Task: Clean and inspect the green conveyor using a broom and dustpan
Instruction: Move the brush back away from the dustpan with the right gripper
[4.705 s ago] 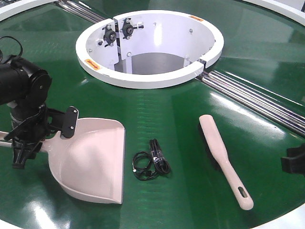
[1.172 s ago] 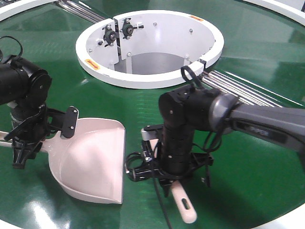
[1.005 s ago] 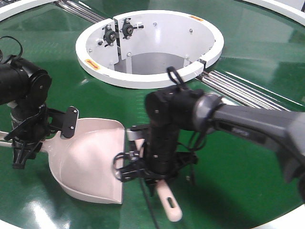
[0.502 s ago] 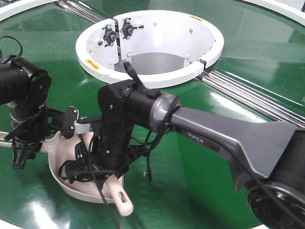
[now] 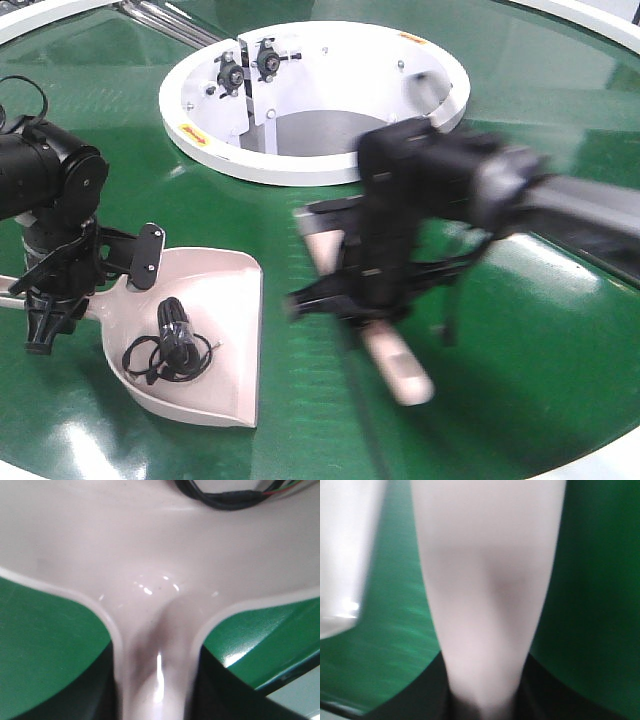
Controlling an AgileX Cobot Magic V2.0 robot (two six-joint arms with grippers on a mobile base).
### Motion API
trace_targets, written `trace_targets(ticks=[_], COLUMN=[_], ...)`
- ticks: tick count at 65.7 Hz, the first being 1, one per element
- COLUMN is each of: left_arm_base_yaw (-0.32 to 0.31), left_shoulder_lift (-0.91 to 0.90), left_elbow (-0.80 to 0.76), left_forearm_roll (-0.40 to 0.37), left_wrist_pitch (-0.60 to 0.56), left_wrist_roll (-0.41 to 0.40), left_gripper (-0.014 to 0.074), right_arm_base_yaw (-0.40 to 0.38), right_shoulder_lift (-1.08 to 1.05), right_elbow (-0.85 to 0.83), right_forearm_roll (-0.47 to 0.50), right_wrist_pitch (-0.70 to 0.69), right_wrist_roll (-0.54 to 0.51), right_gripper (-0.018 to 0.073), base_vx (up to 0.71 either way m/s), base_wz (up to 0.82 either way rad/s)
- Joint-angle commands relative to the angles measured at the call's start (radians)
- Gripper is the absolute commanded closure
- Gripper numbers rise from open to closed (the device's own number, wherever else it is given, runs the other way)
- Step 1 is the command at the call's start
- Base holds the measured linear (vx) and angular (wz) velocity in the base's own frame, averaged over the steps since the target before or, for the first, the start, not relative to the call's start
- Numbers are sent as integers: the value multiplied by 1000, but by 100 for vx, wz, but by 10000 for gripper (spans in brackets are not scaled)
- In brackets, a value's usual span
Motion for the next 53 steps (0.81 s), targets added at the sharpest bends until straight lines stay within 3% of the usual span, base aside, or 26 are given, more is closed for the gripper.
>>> trace_targets(ticks=[1, 22, 53], left_arm_base_yaw=[-6, -6, -6], left_shoulder_lift=[-50, -50, -50], left_elbow=[-26, -26, -26], left_forearm_roll=[4, 4, 3], left_wrist_pitch=[33, 33, 33], left_wrist_roll=[-8, -8, -8], left_gripper=[602, 602, 602], right_arm_base_yaw=[-70, -280, -299], right_shoulder_lift=[-137, -284, -286], right_elbow=[67, 341, 469], right_forearm_roll=[-26, -14, -52], right_wrist_pitch=[44, -89, -185], right_wrist_roll=[-57, -165, -208], right_gripper=[561, 561, 561], base_vx=[0, 0, 0], base_wz=[0, 0, 0])
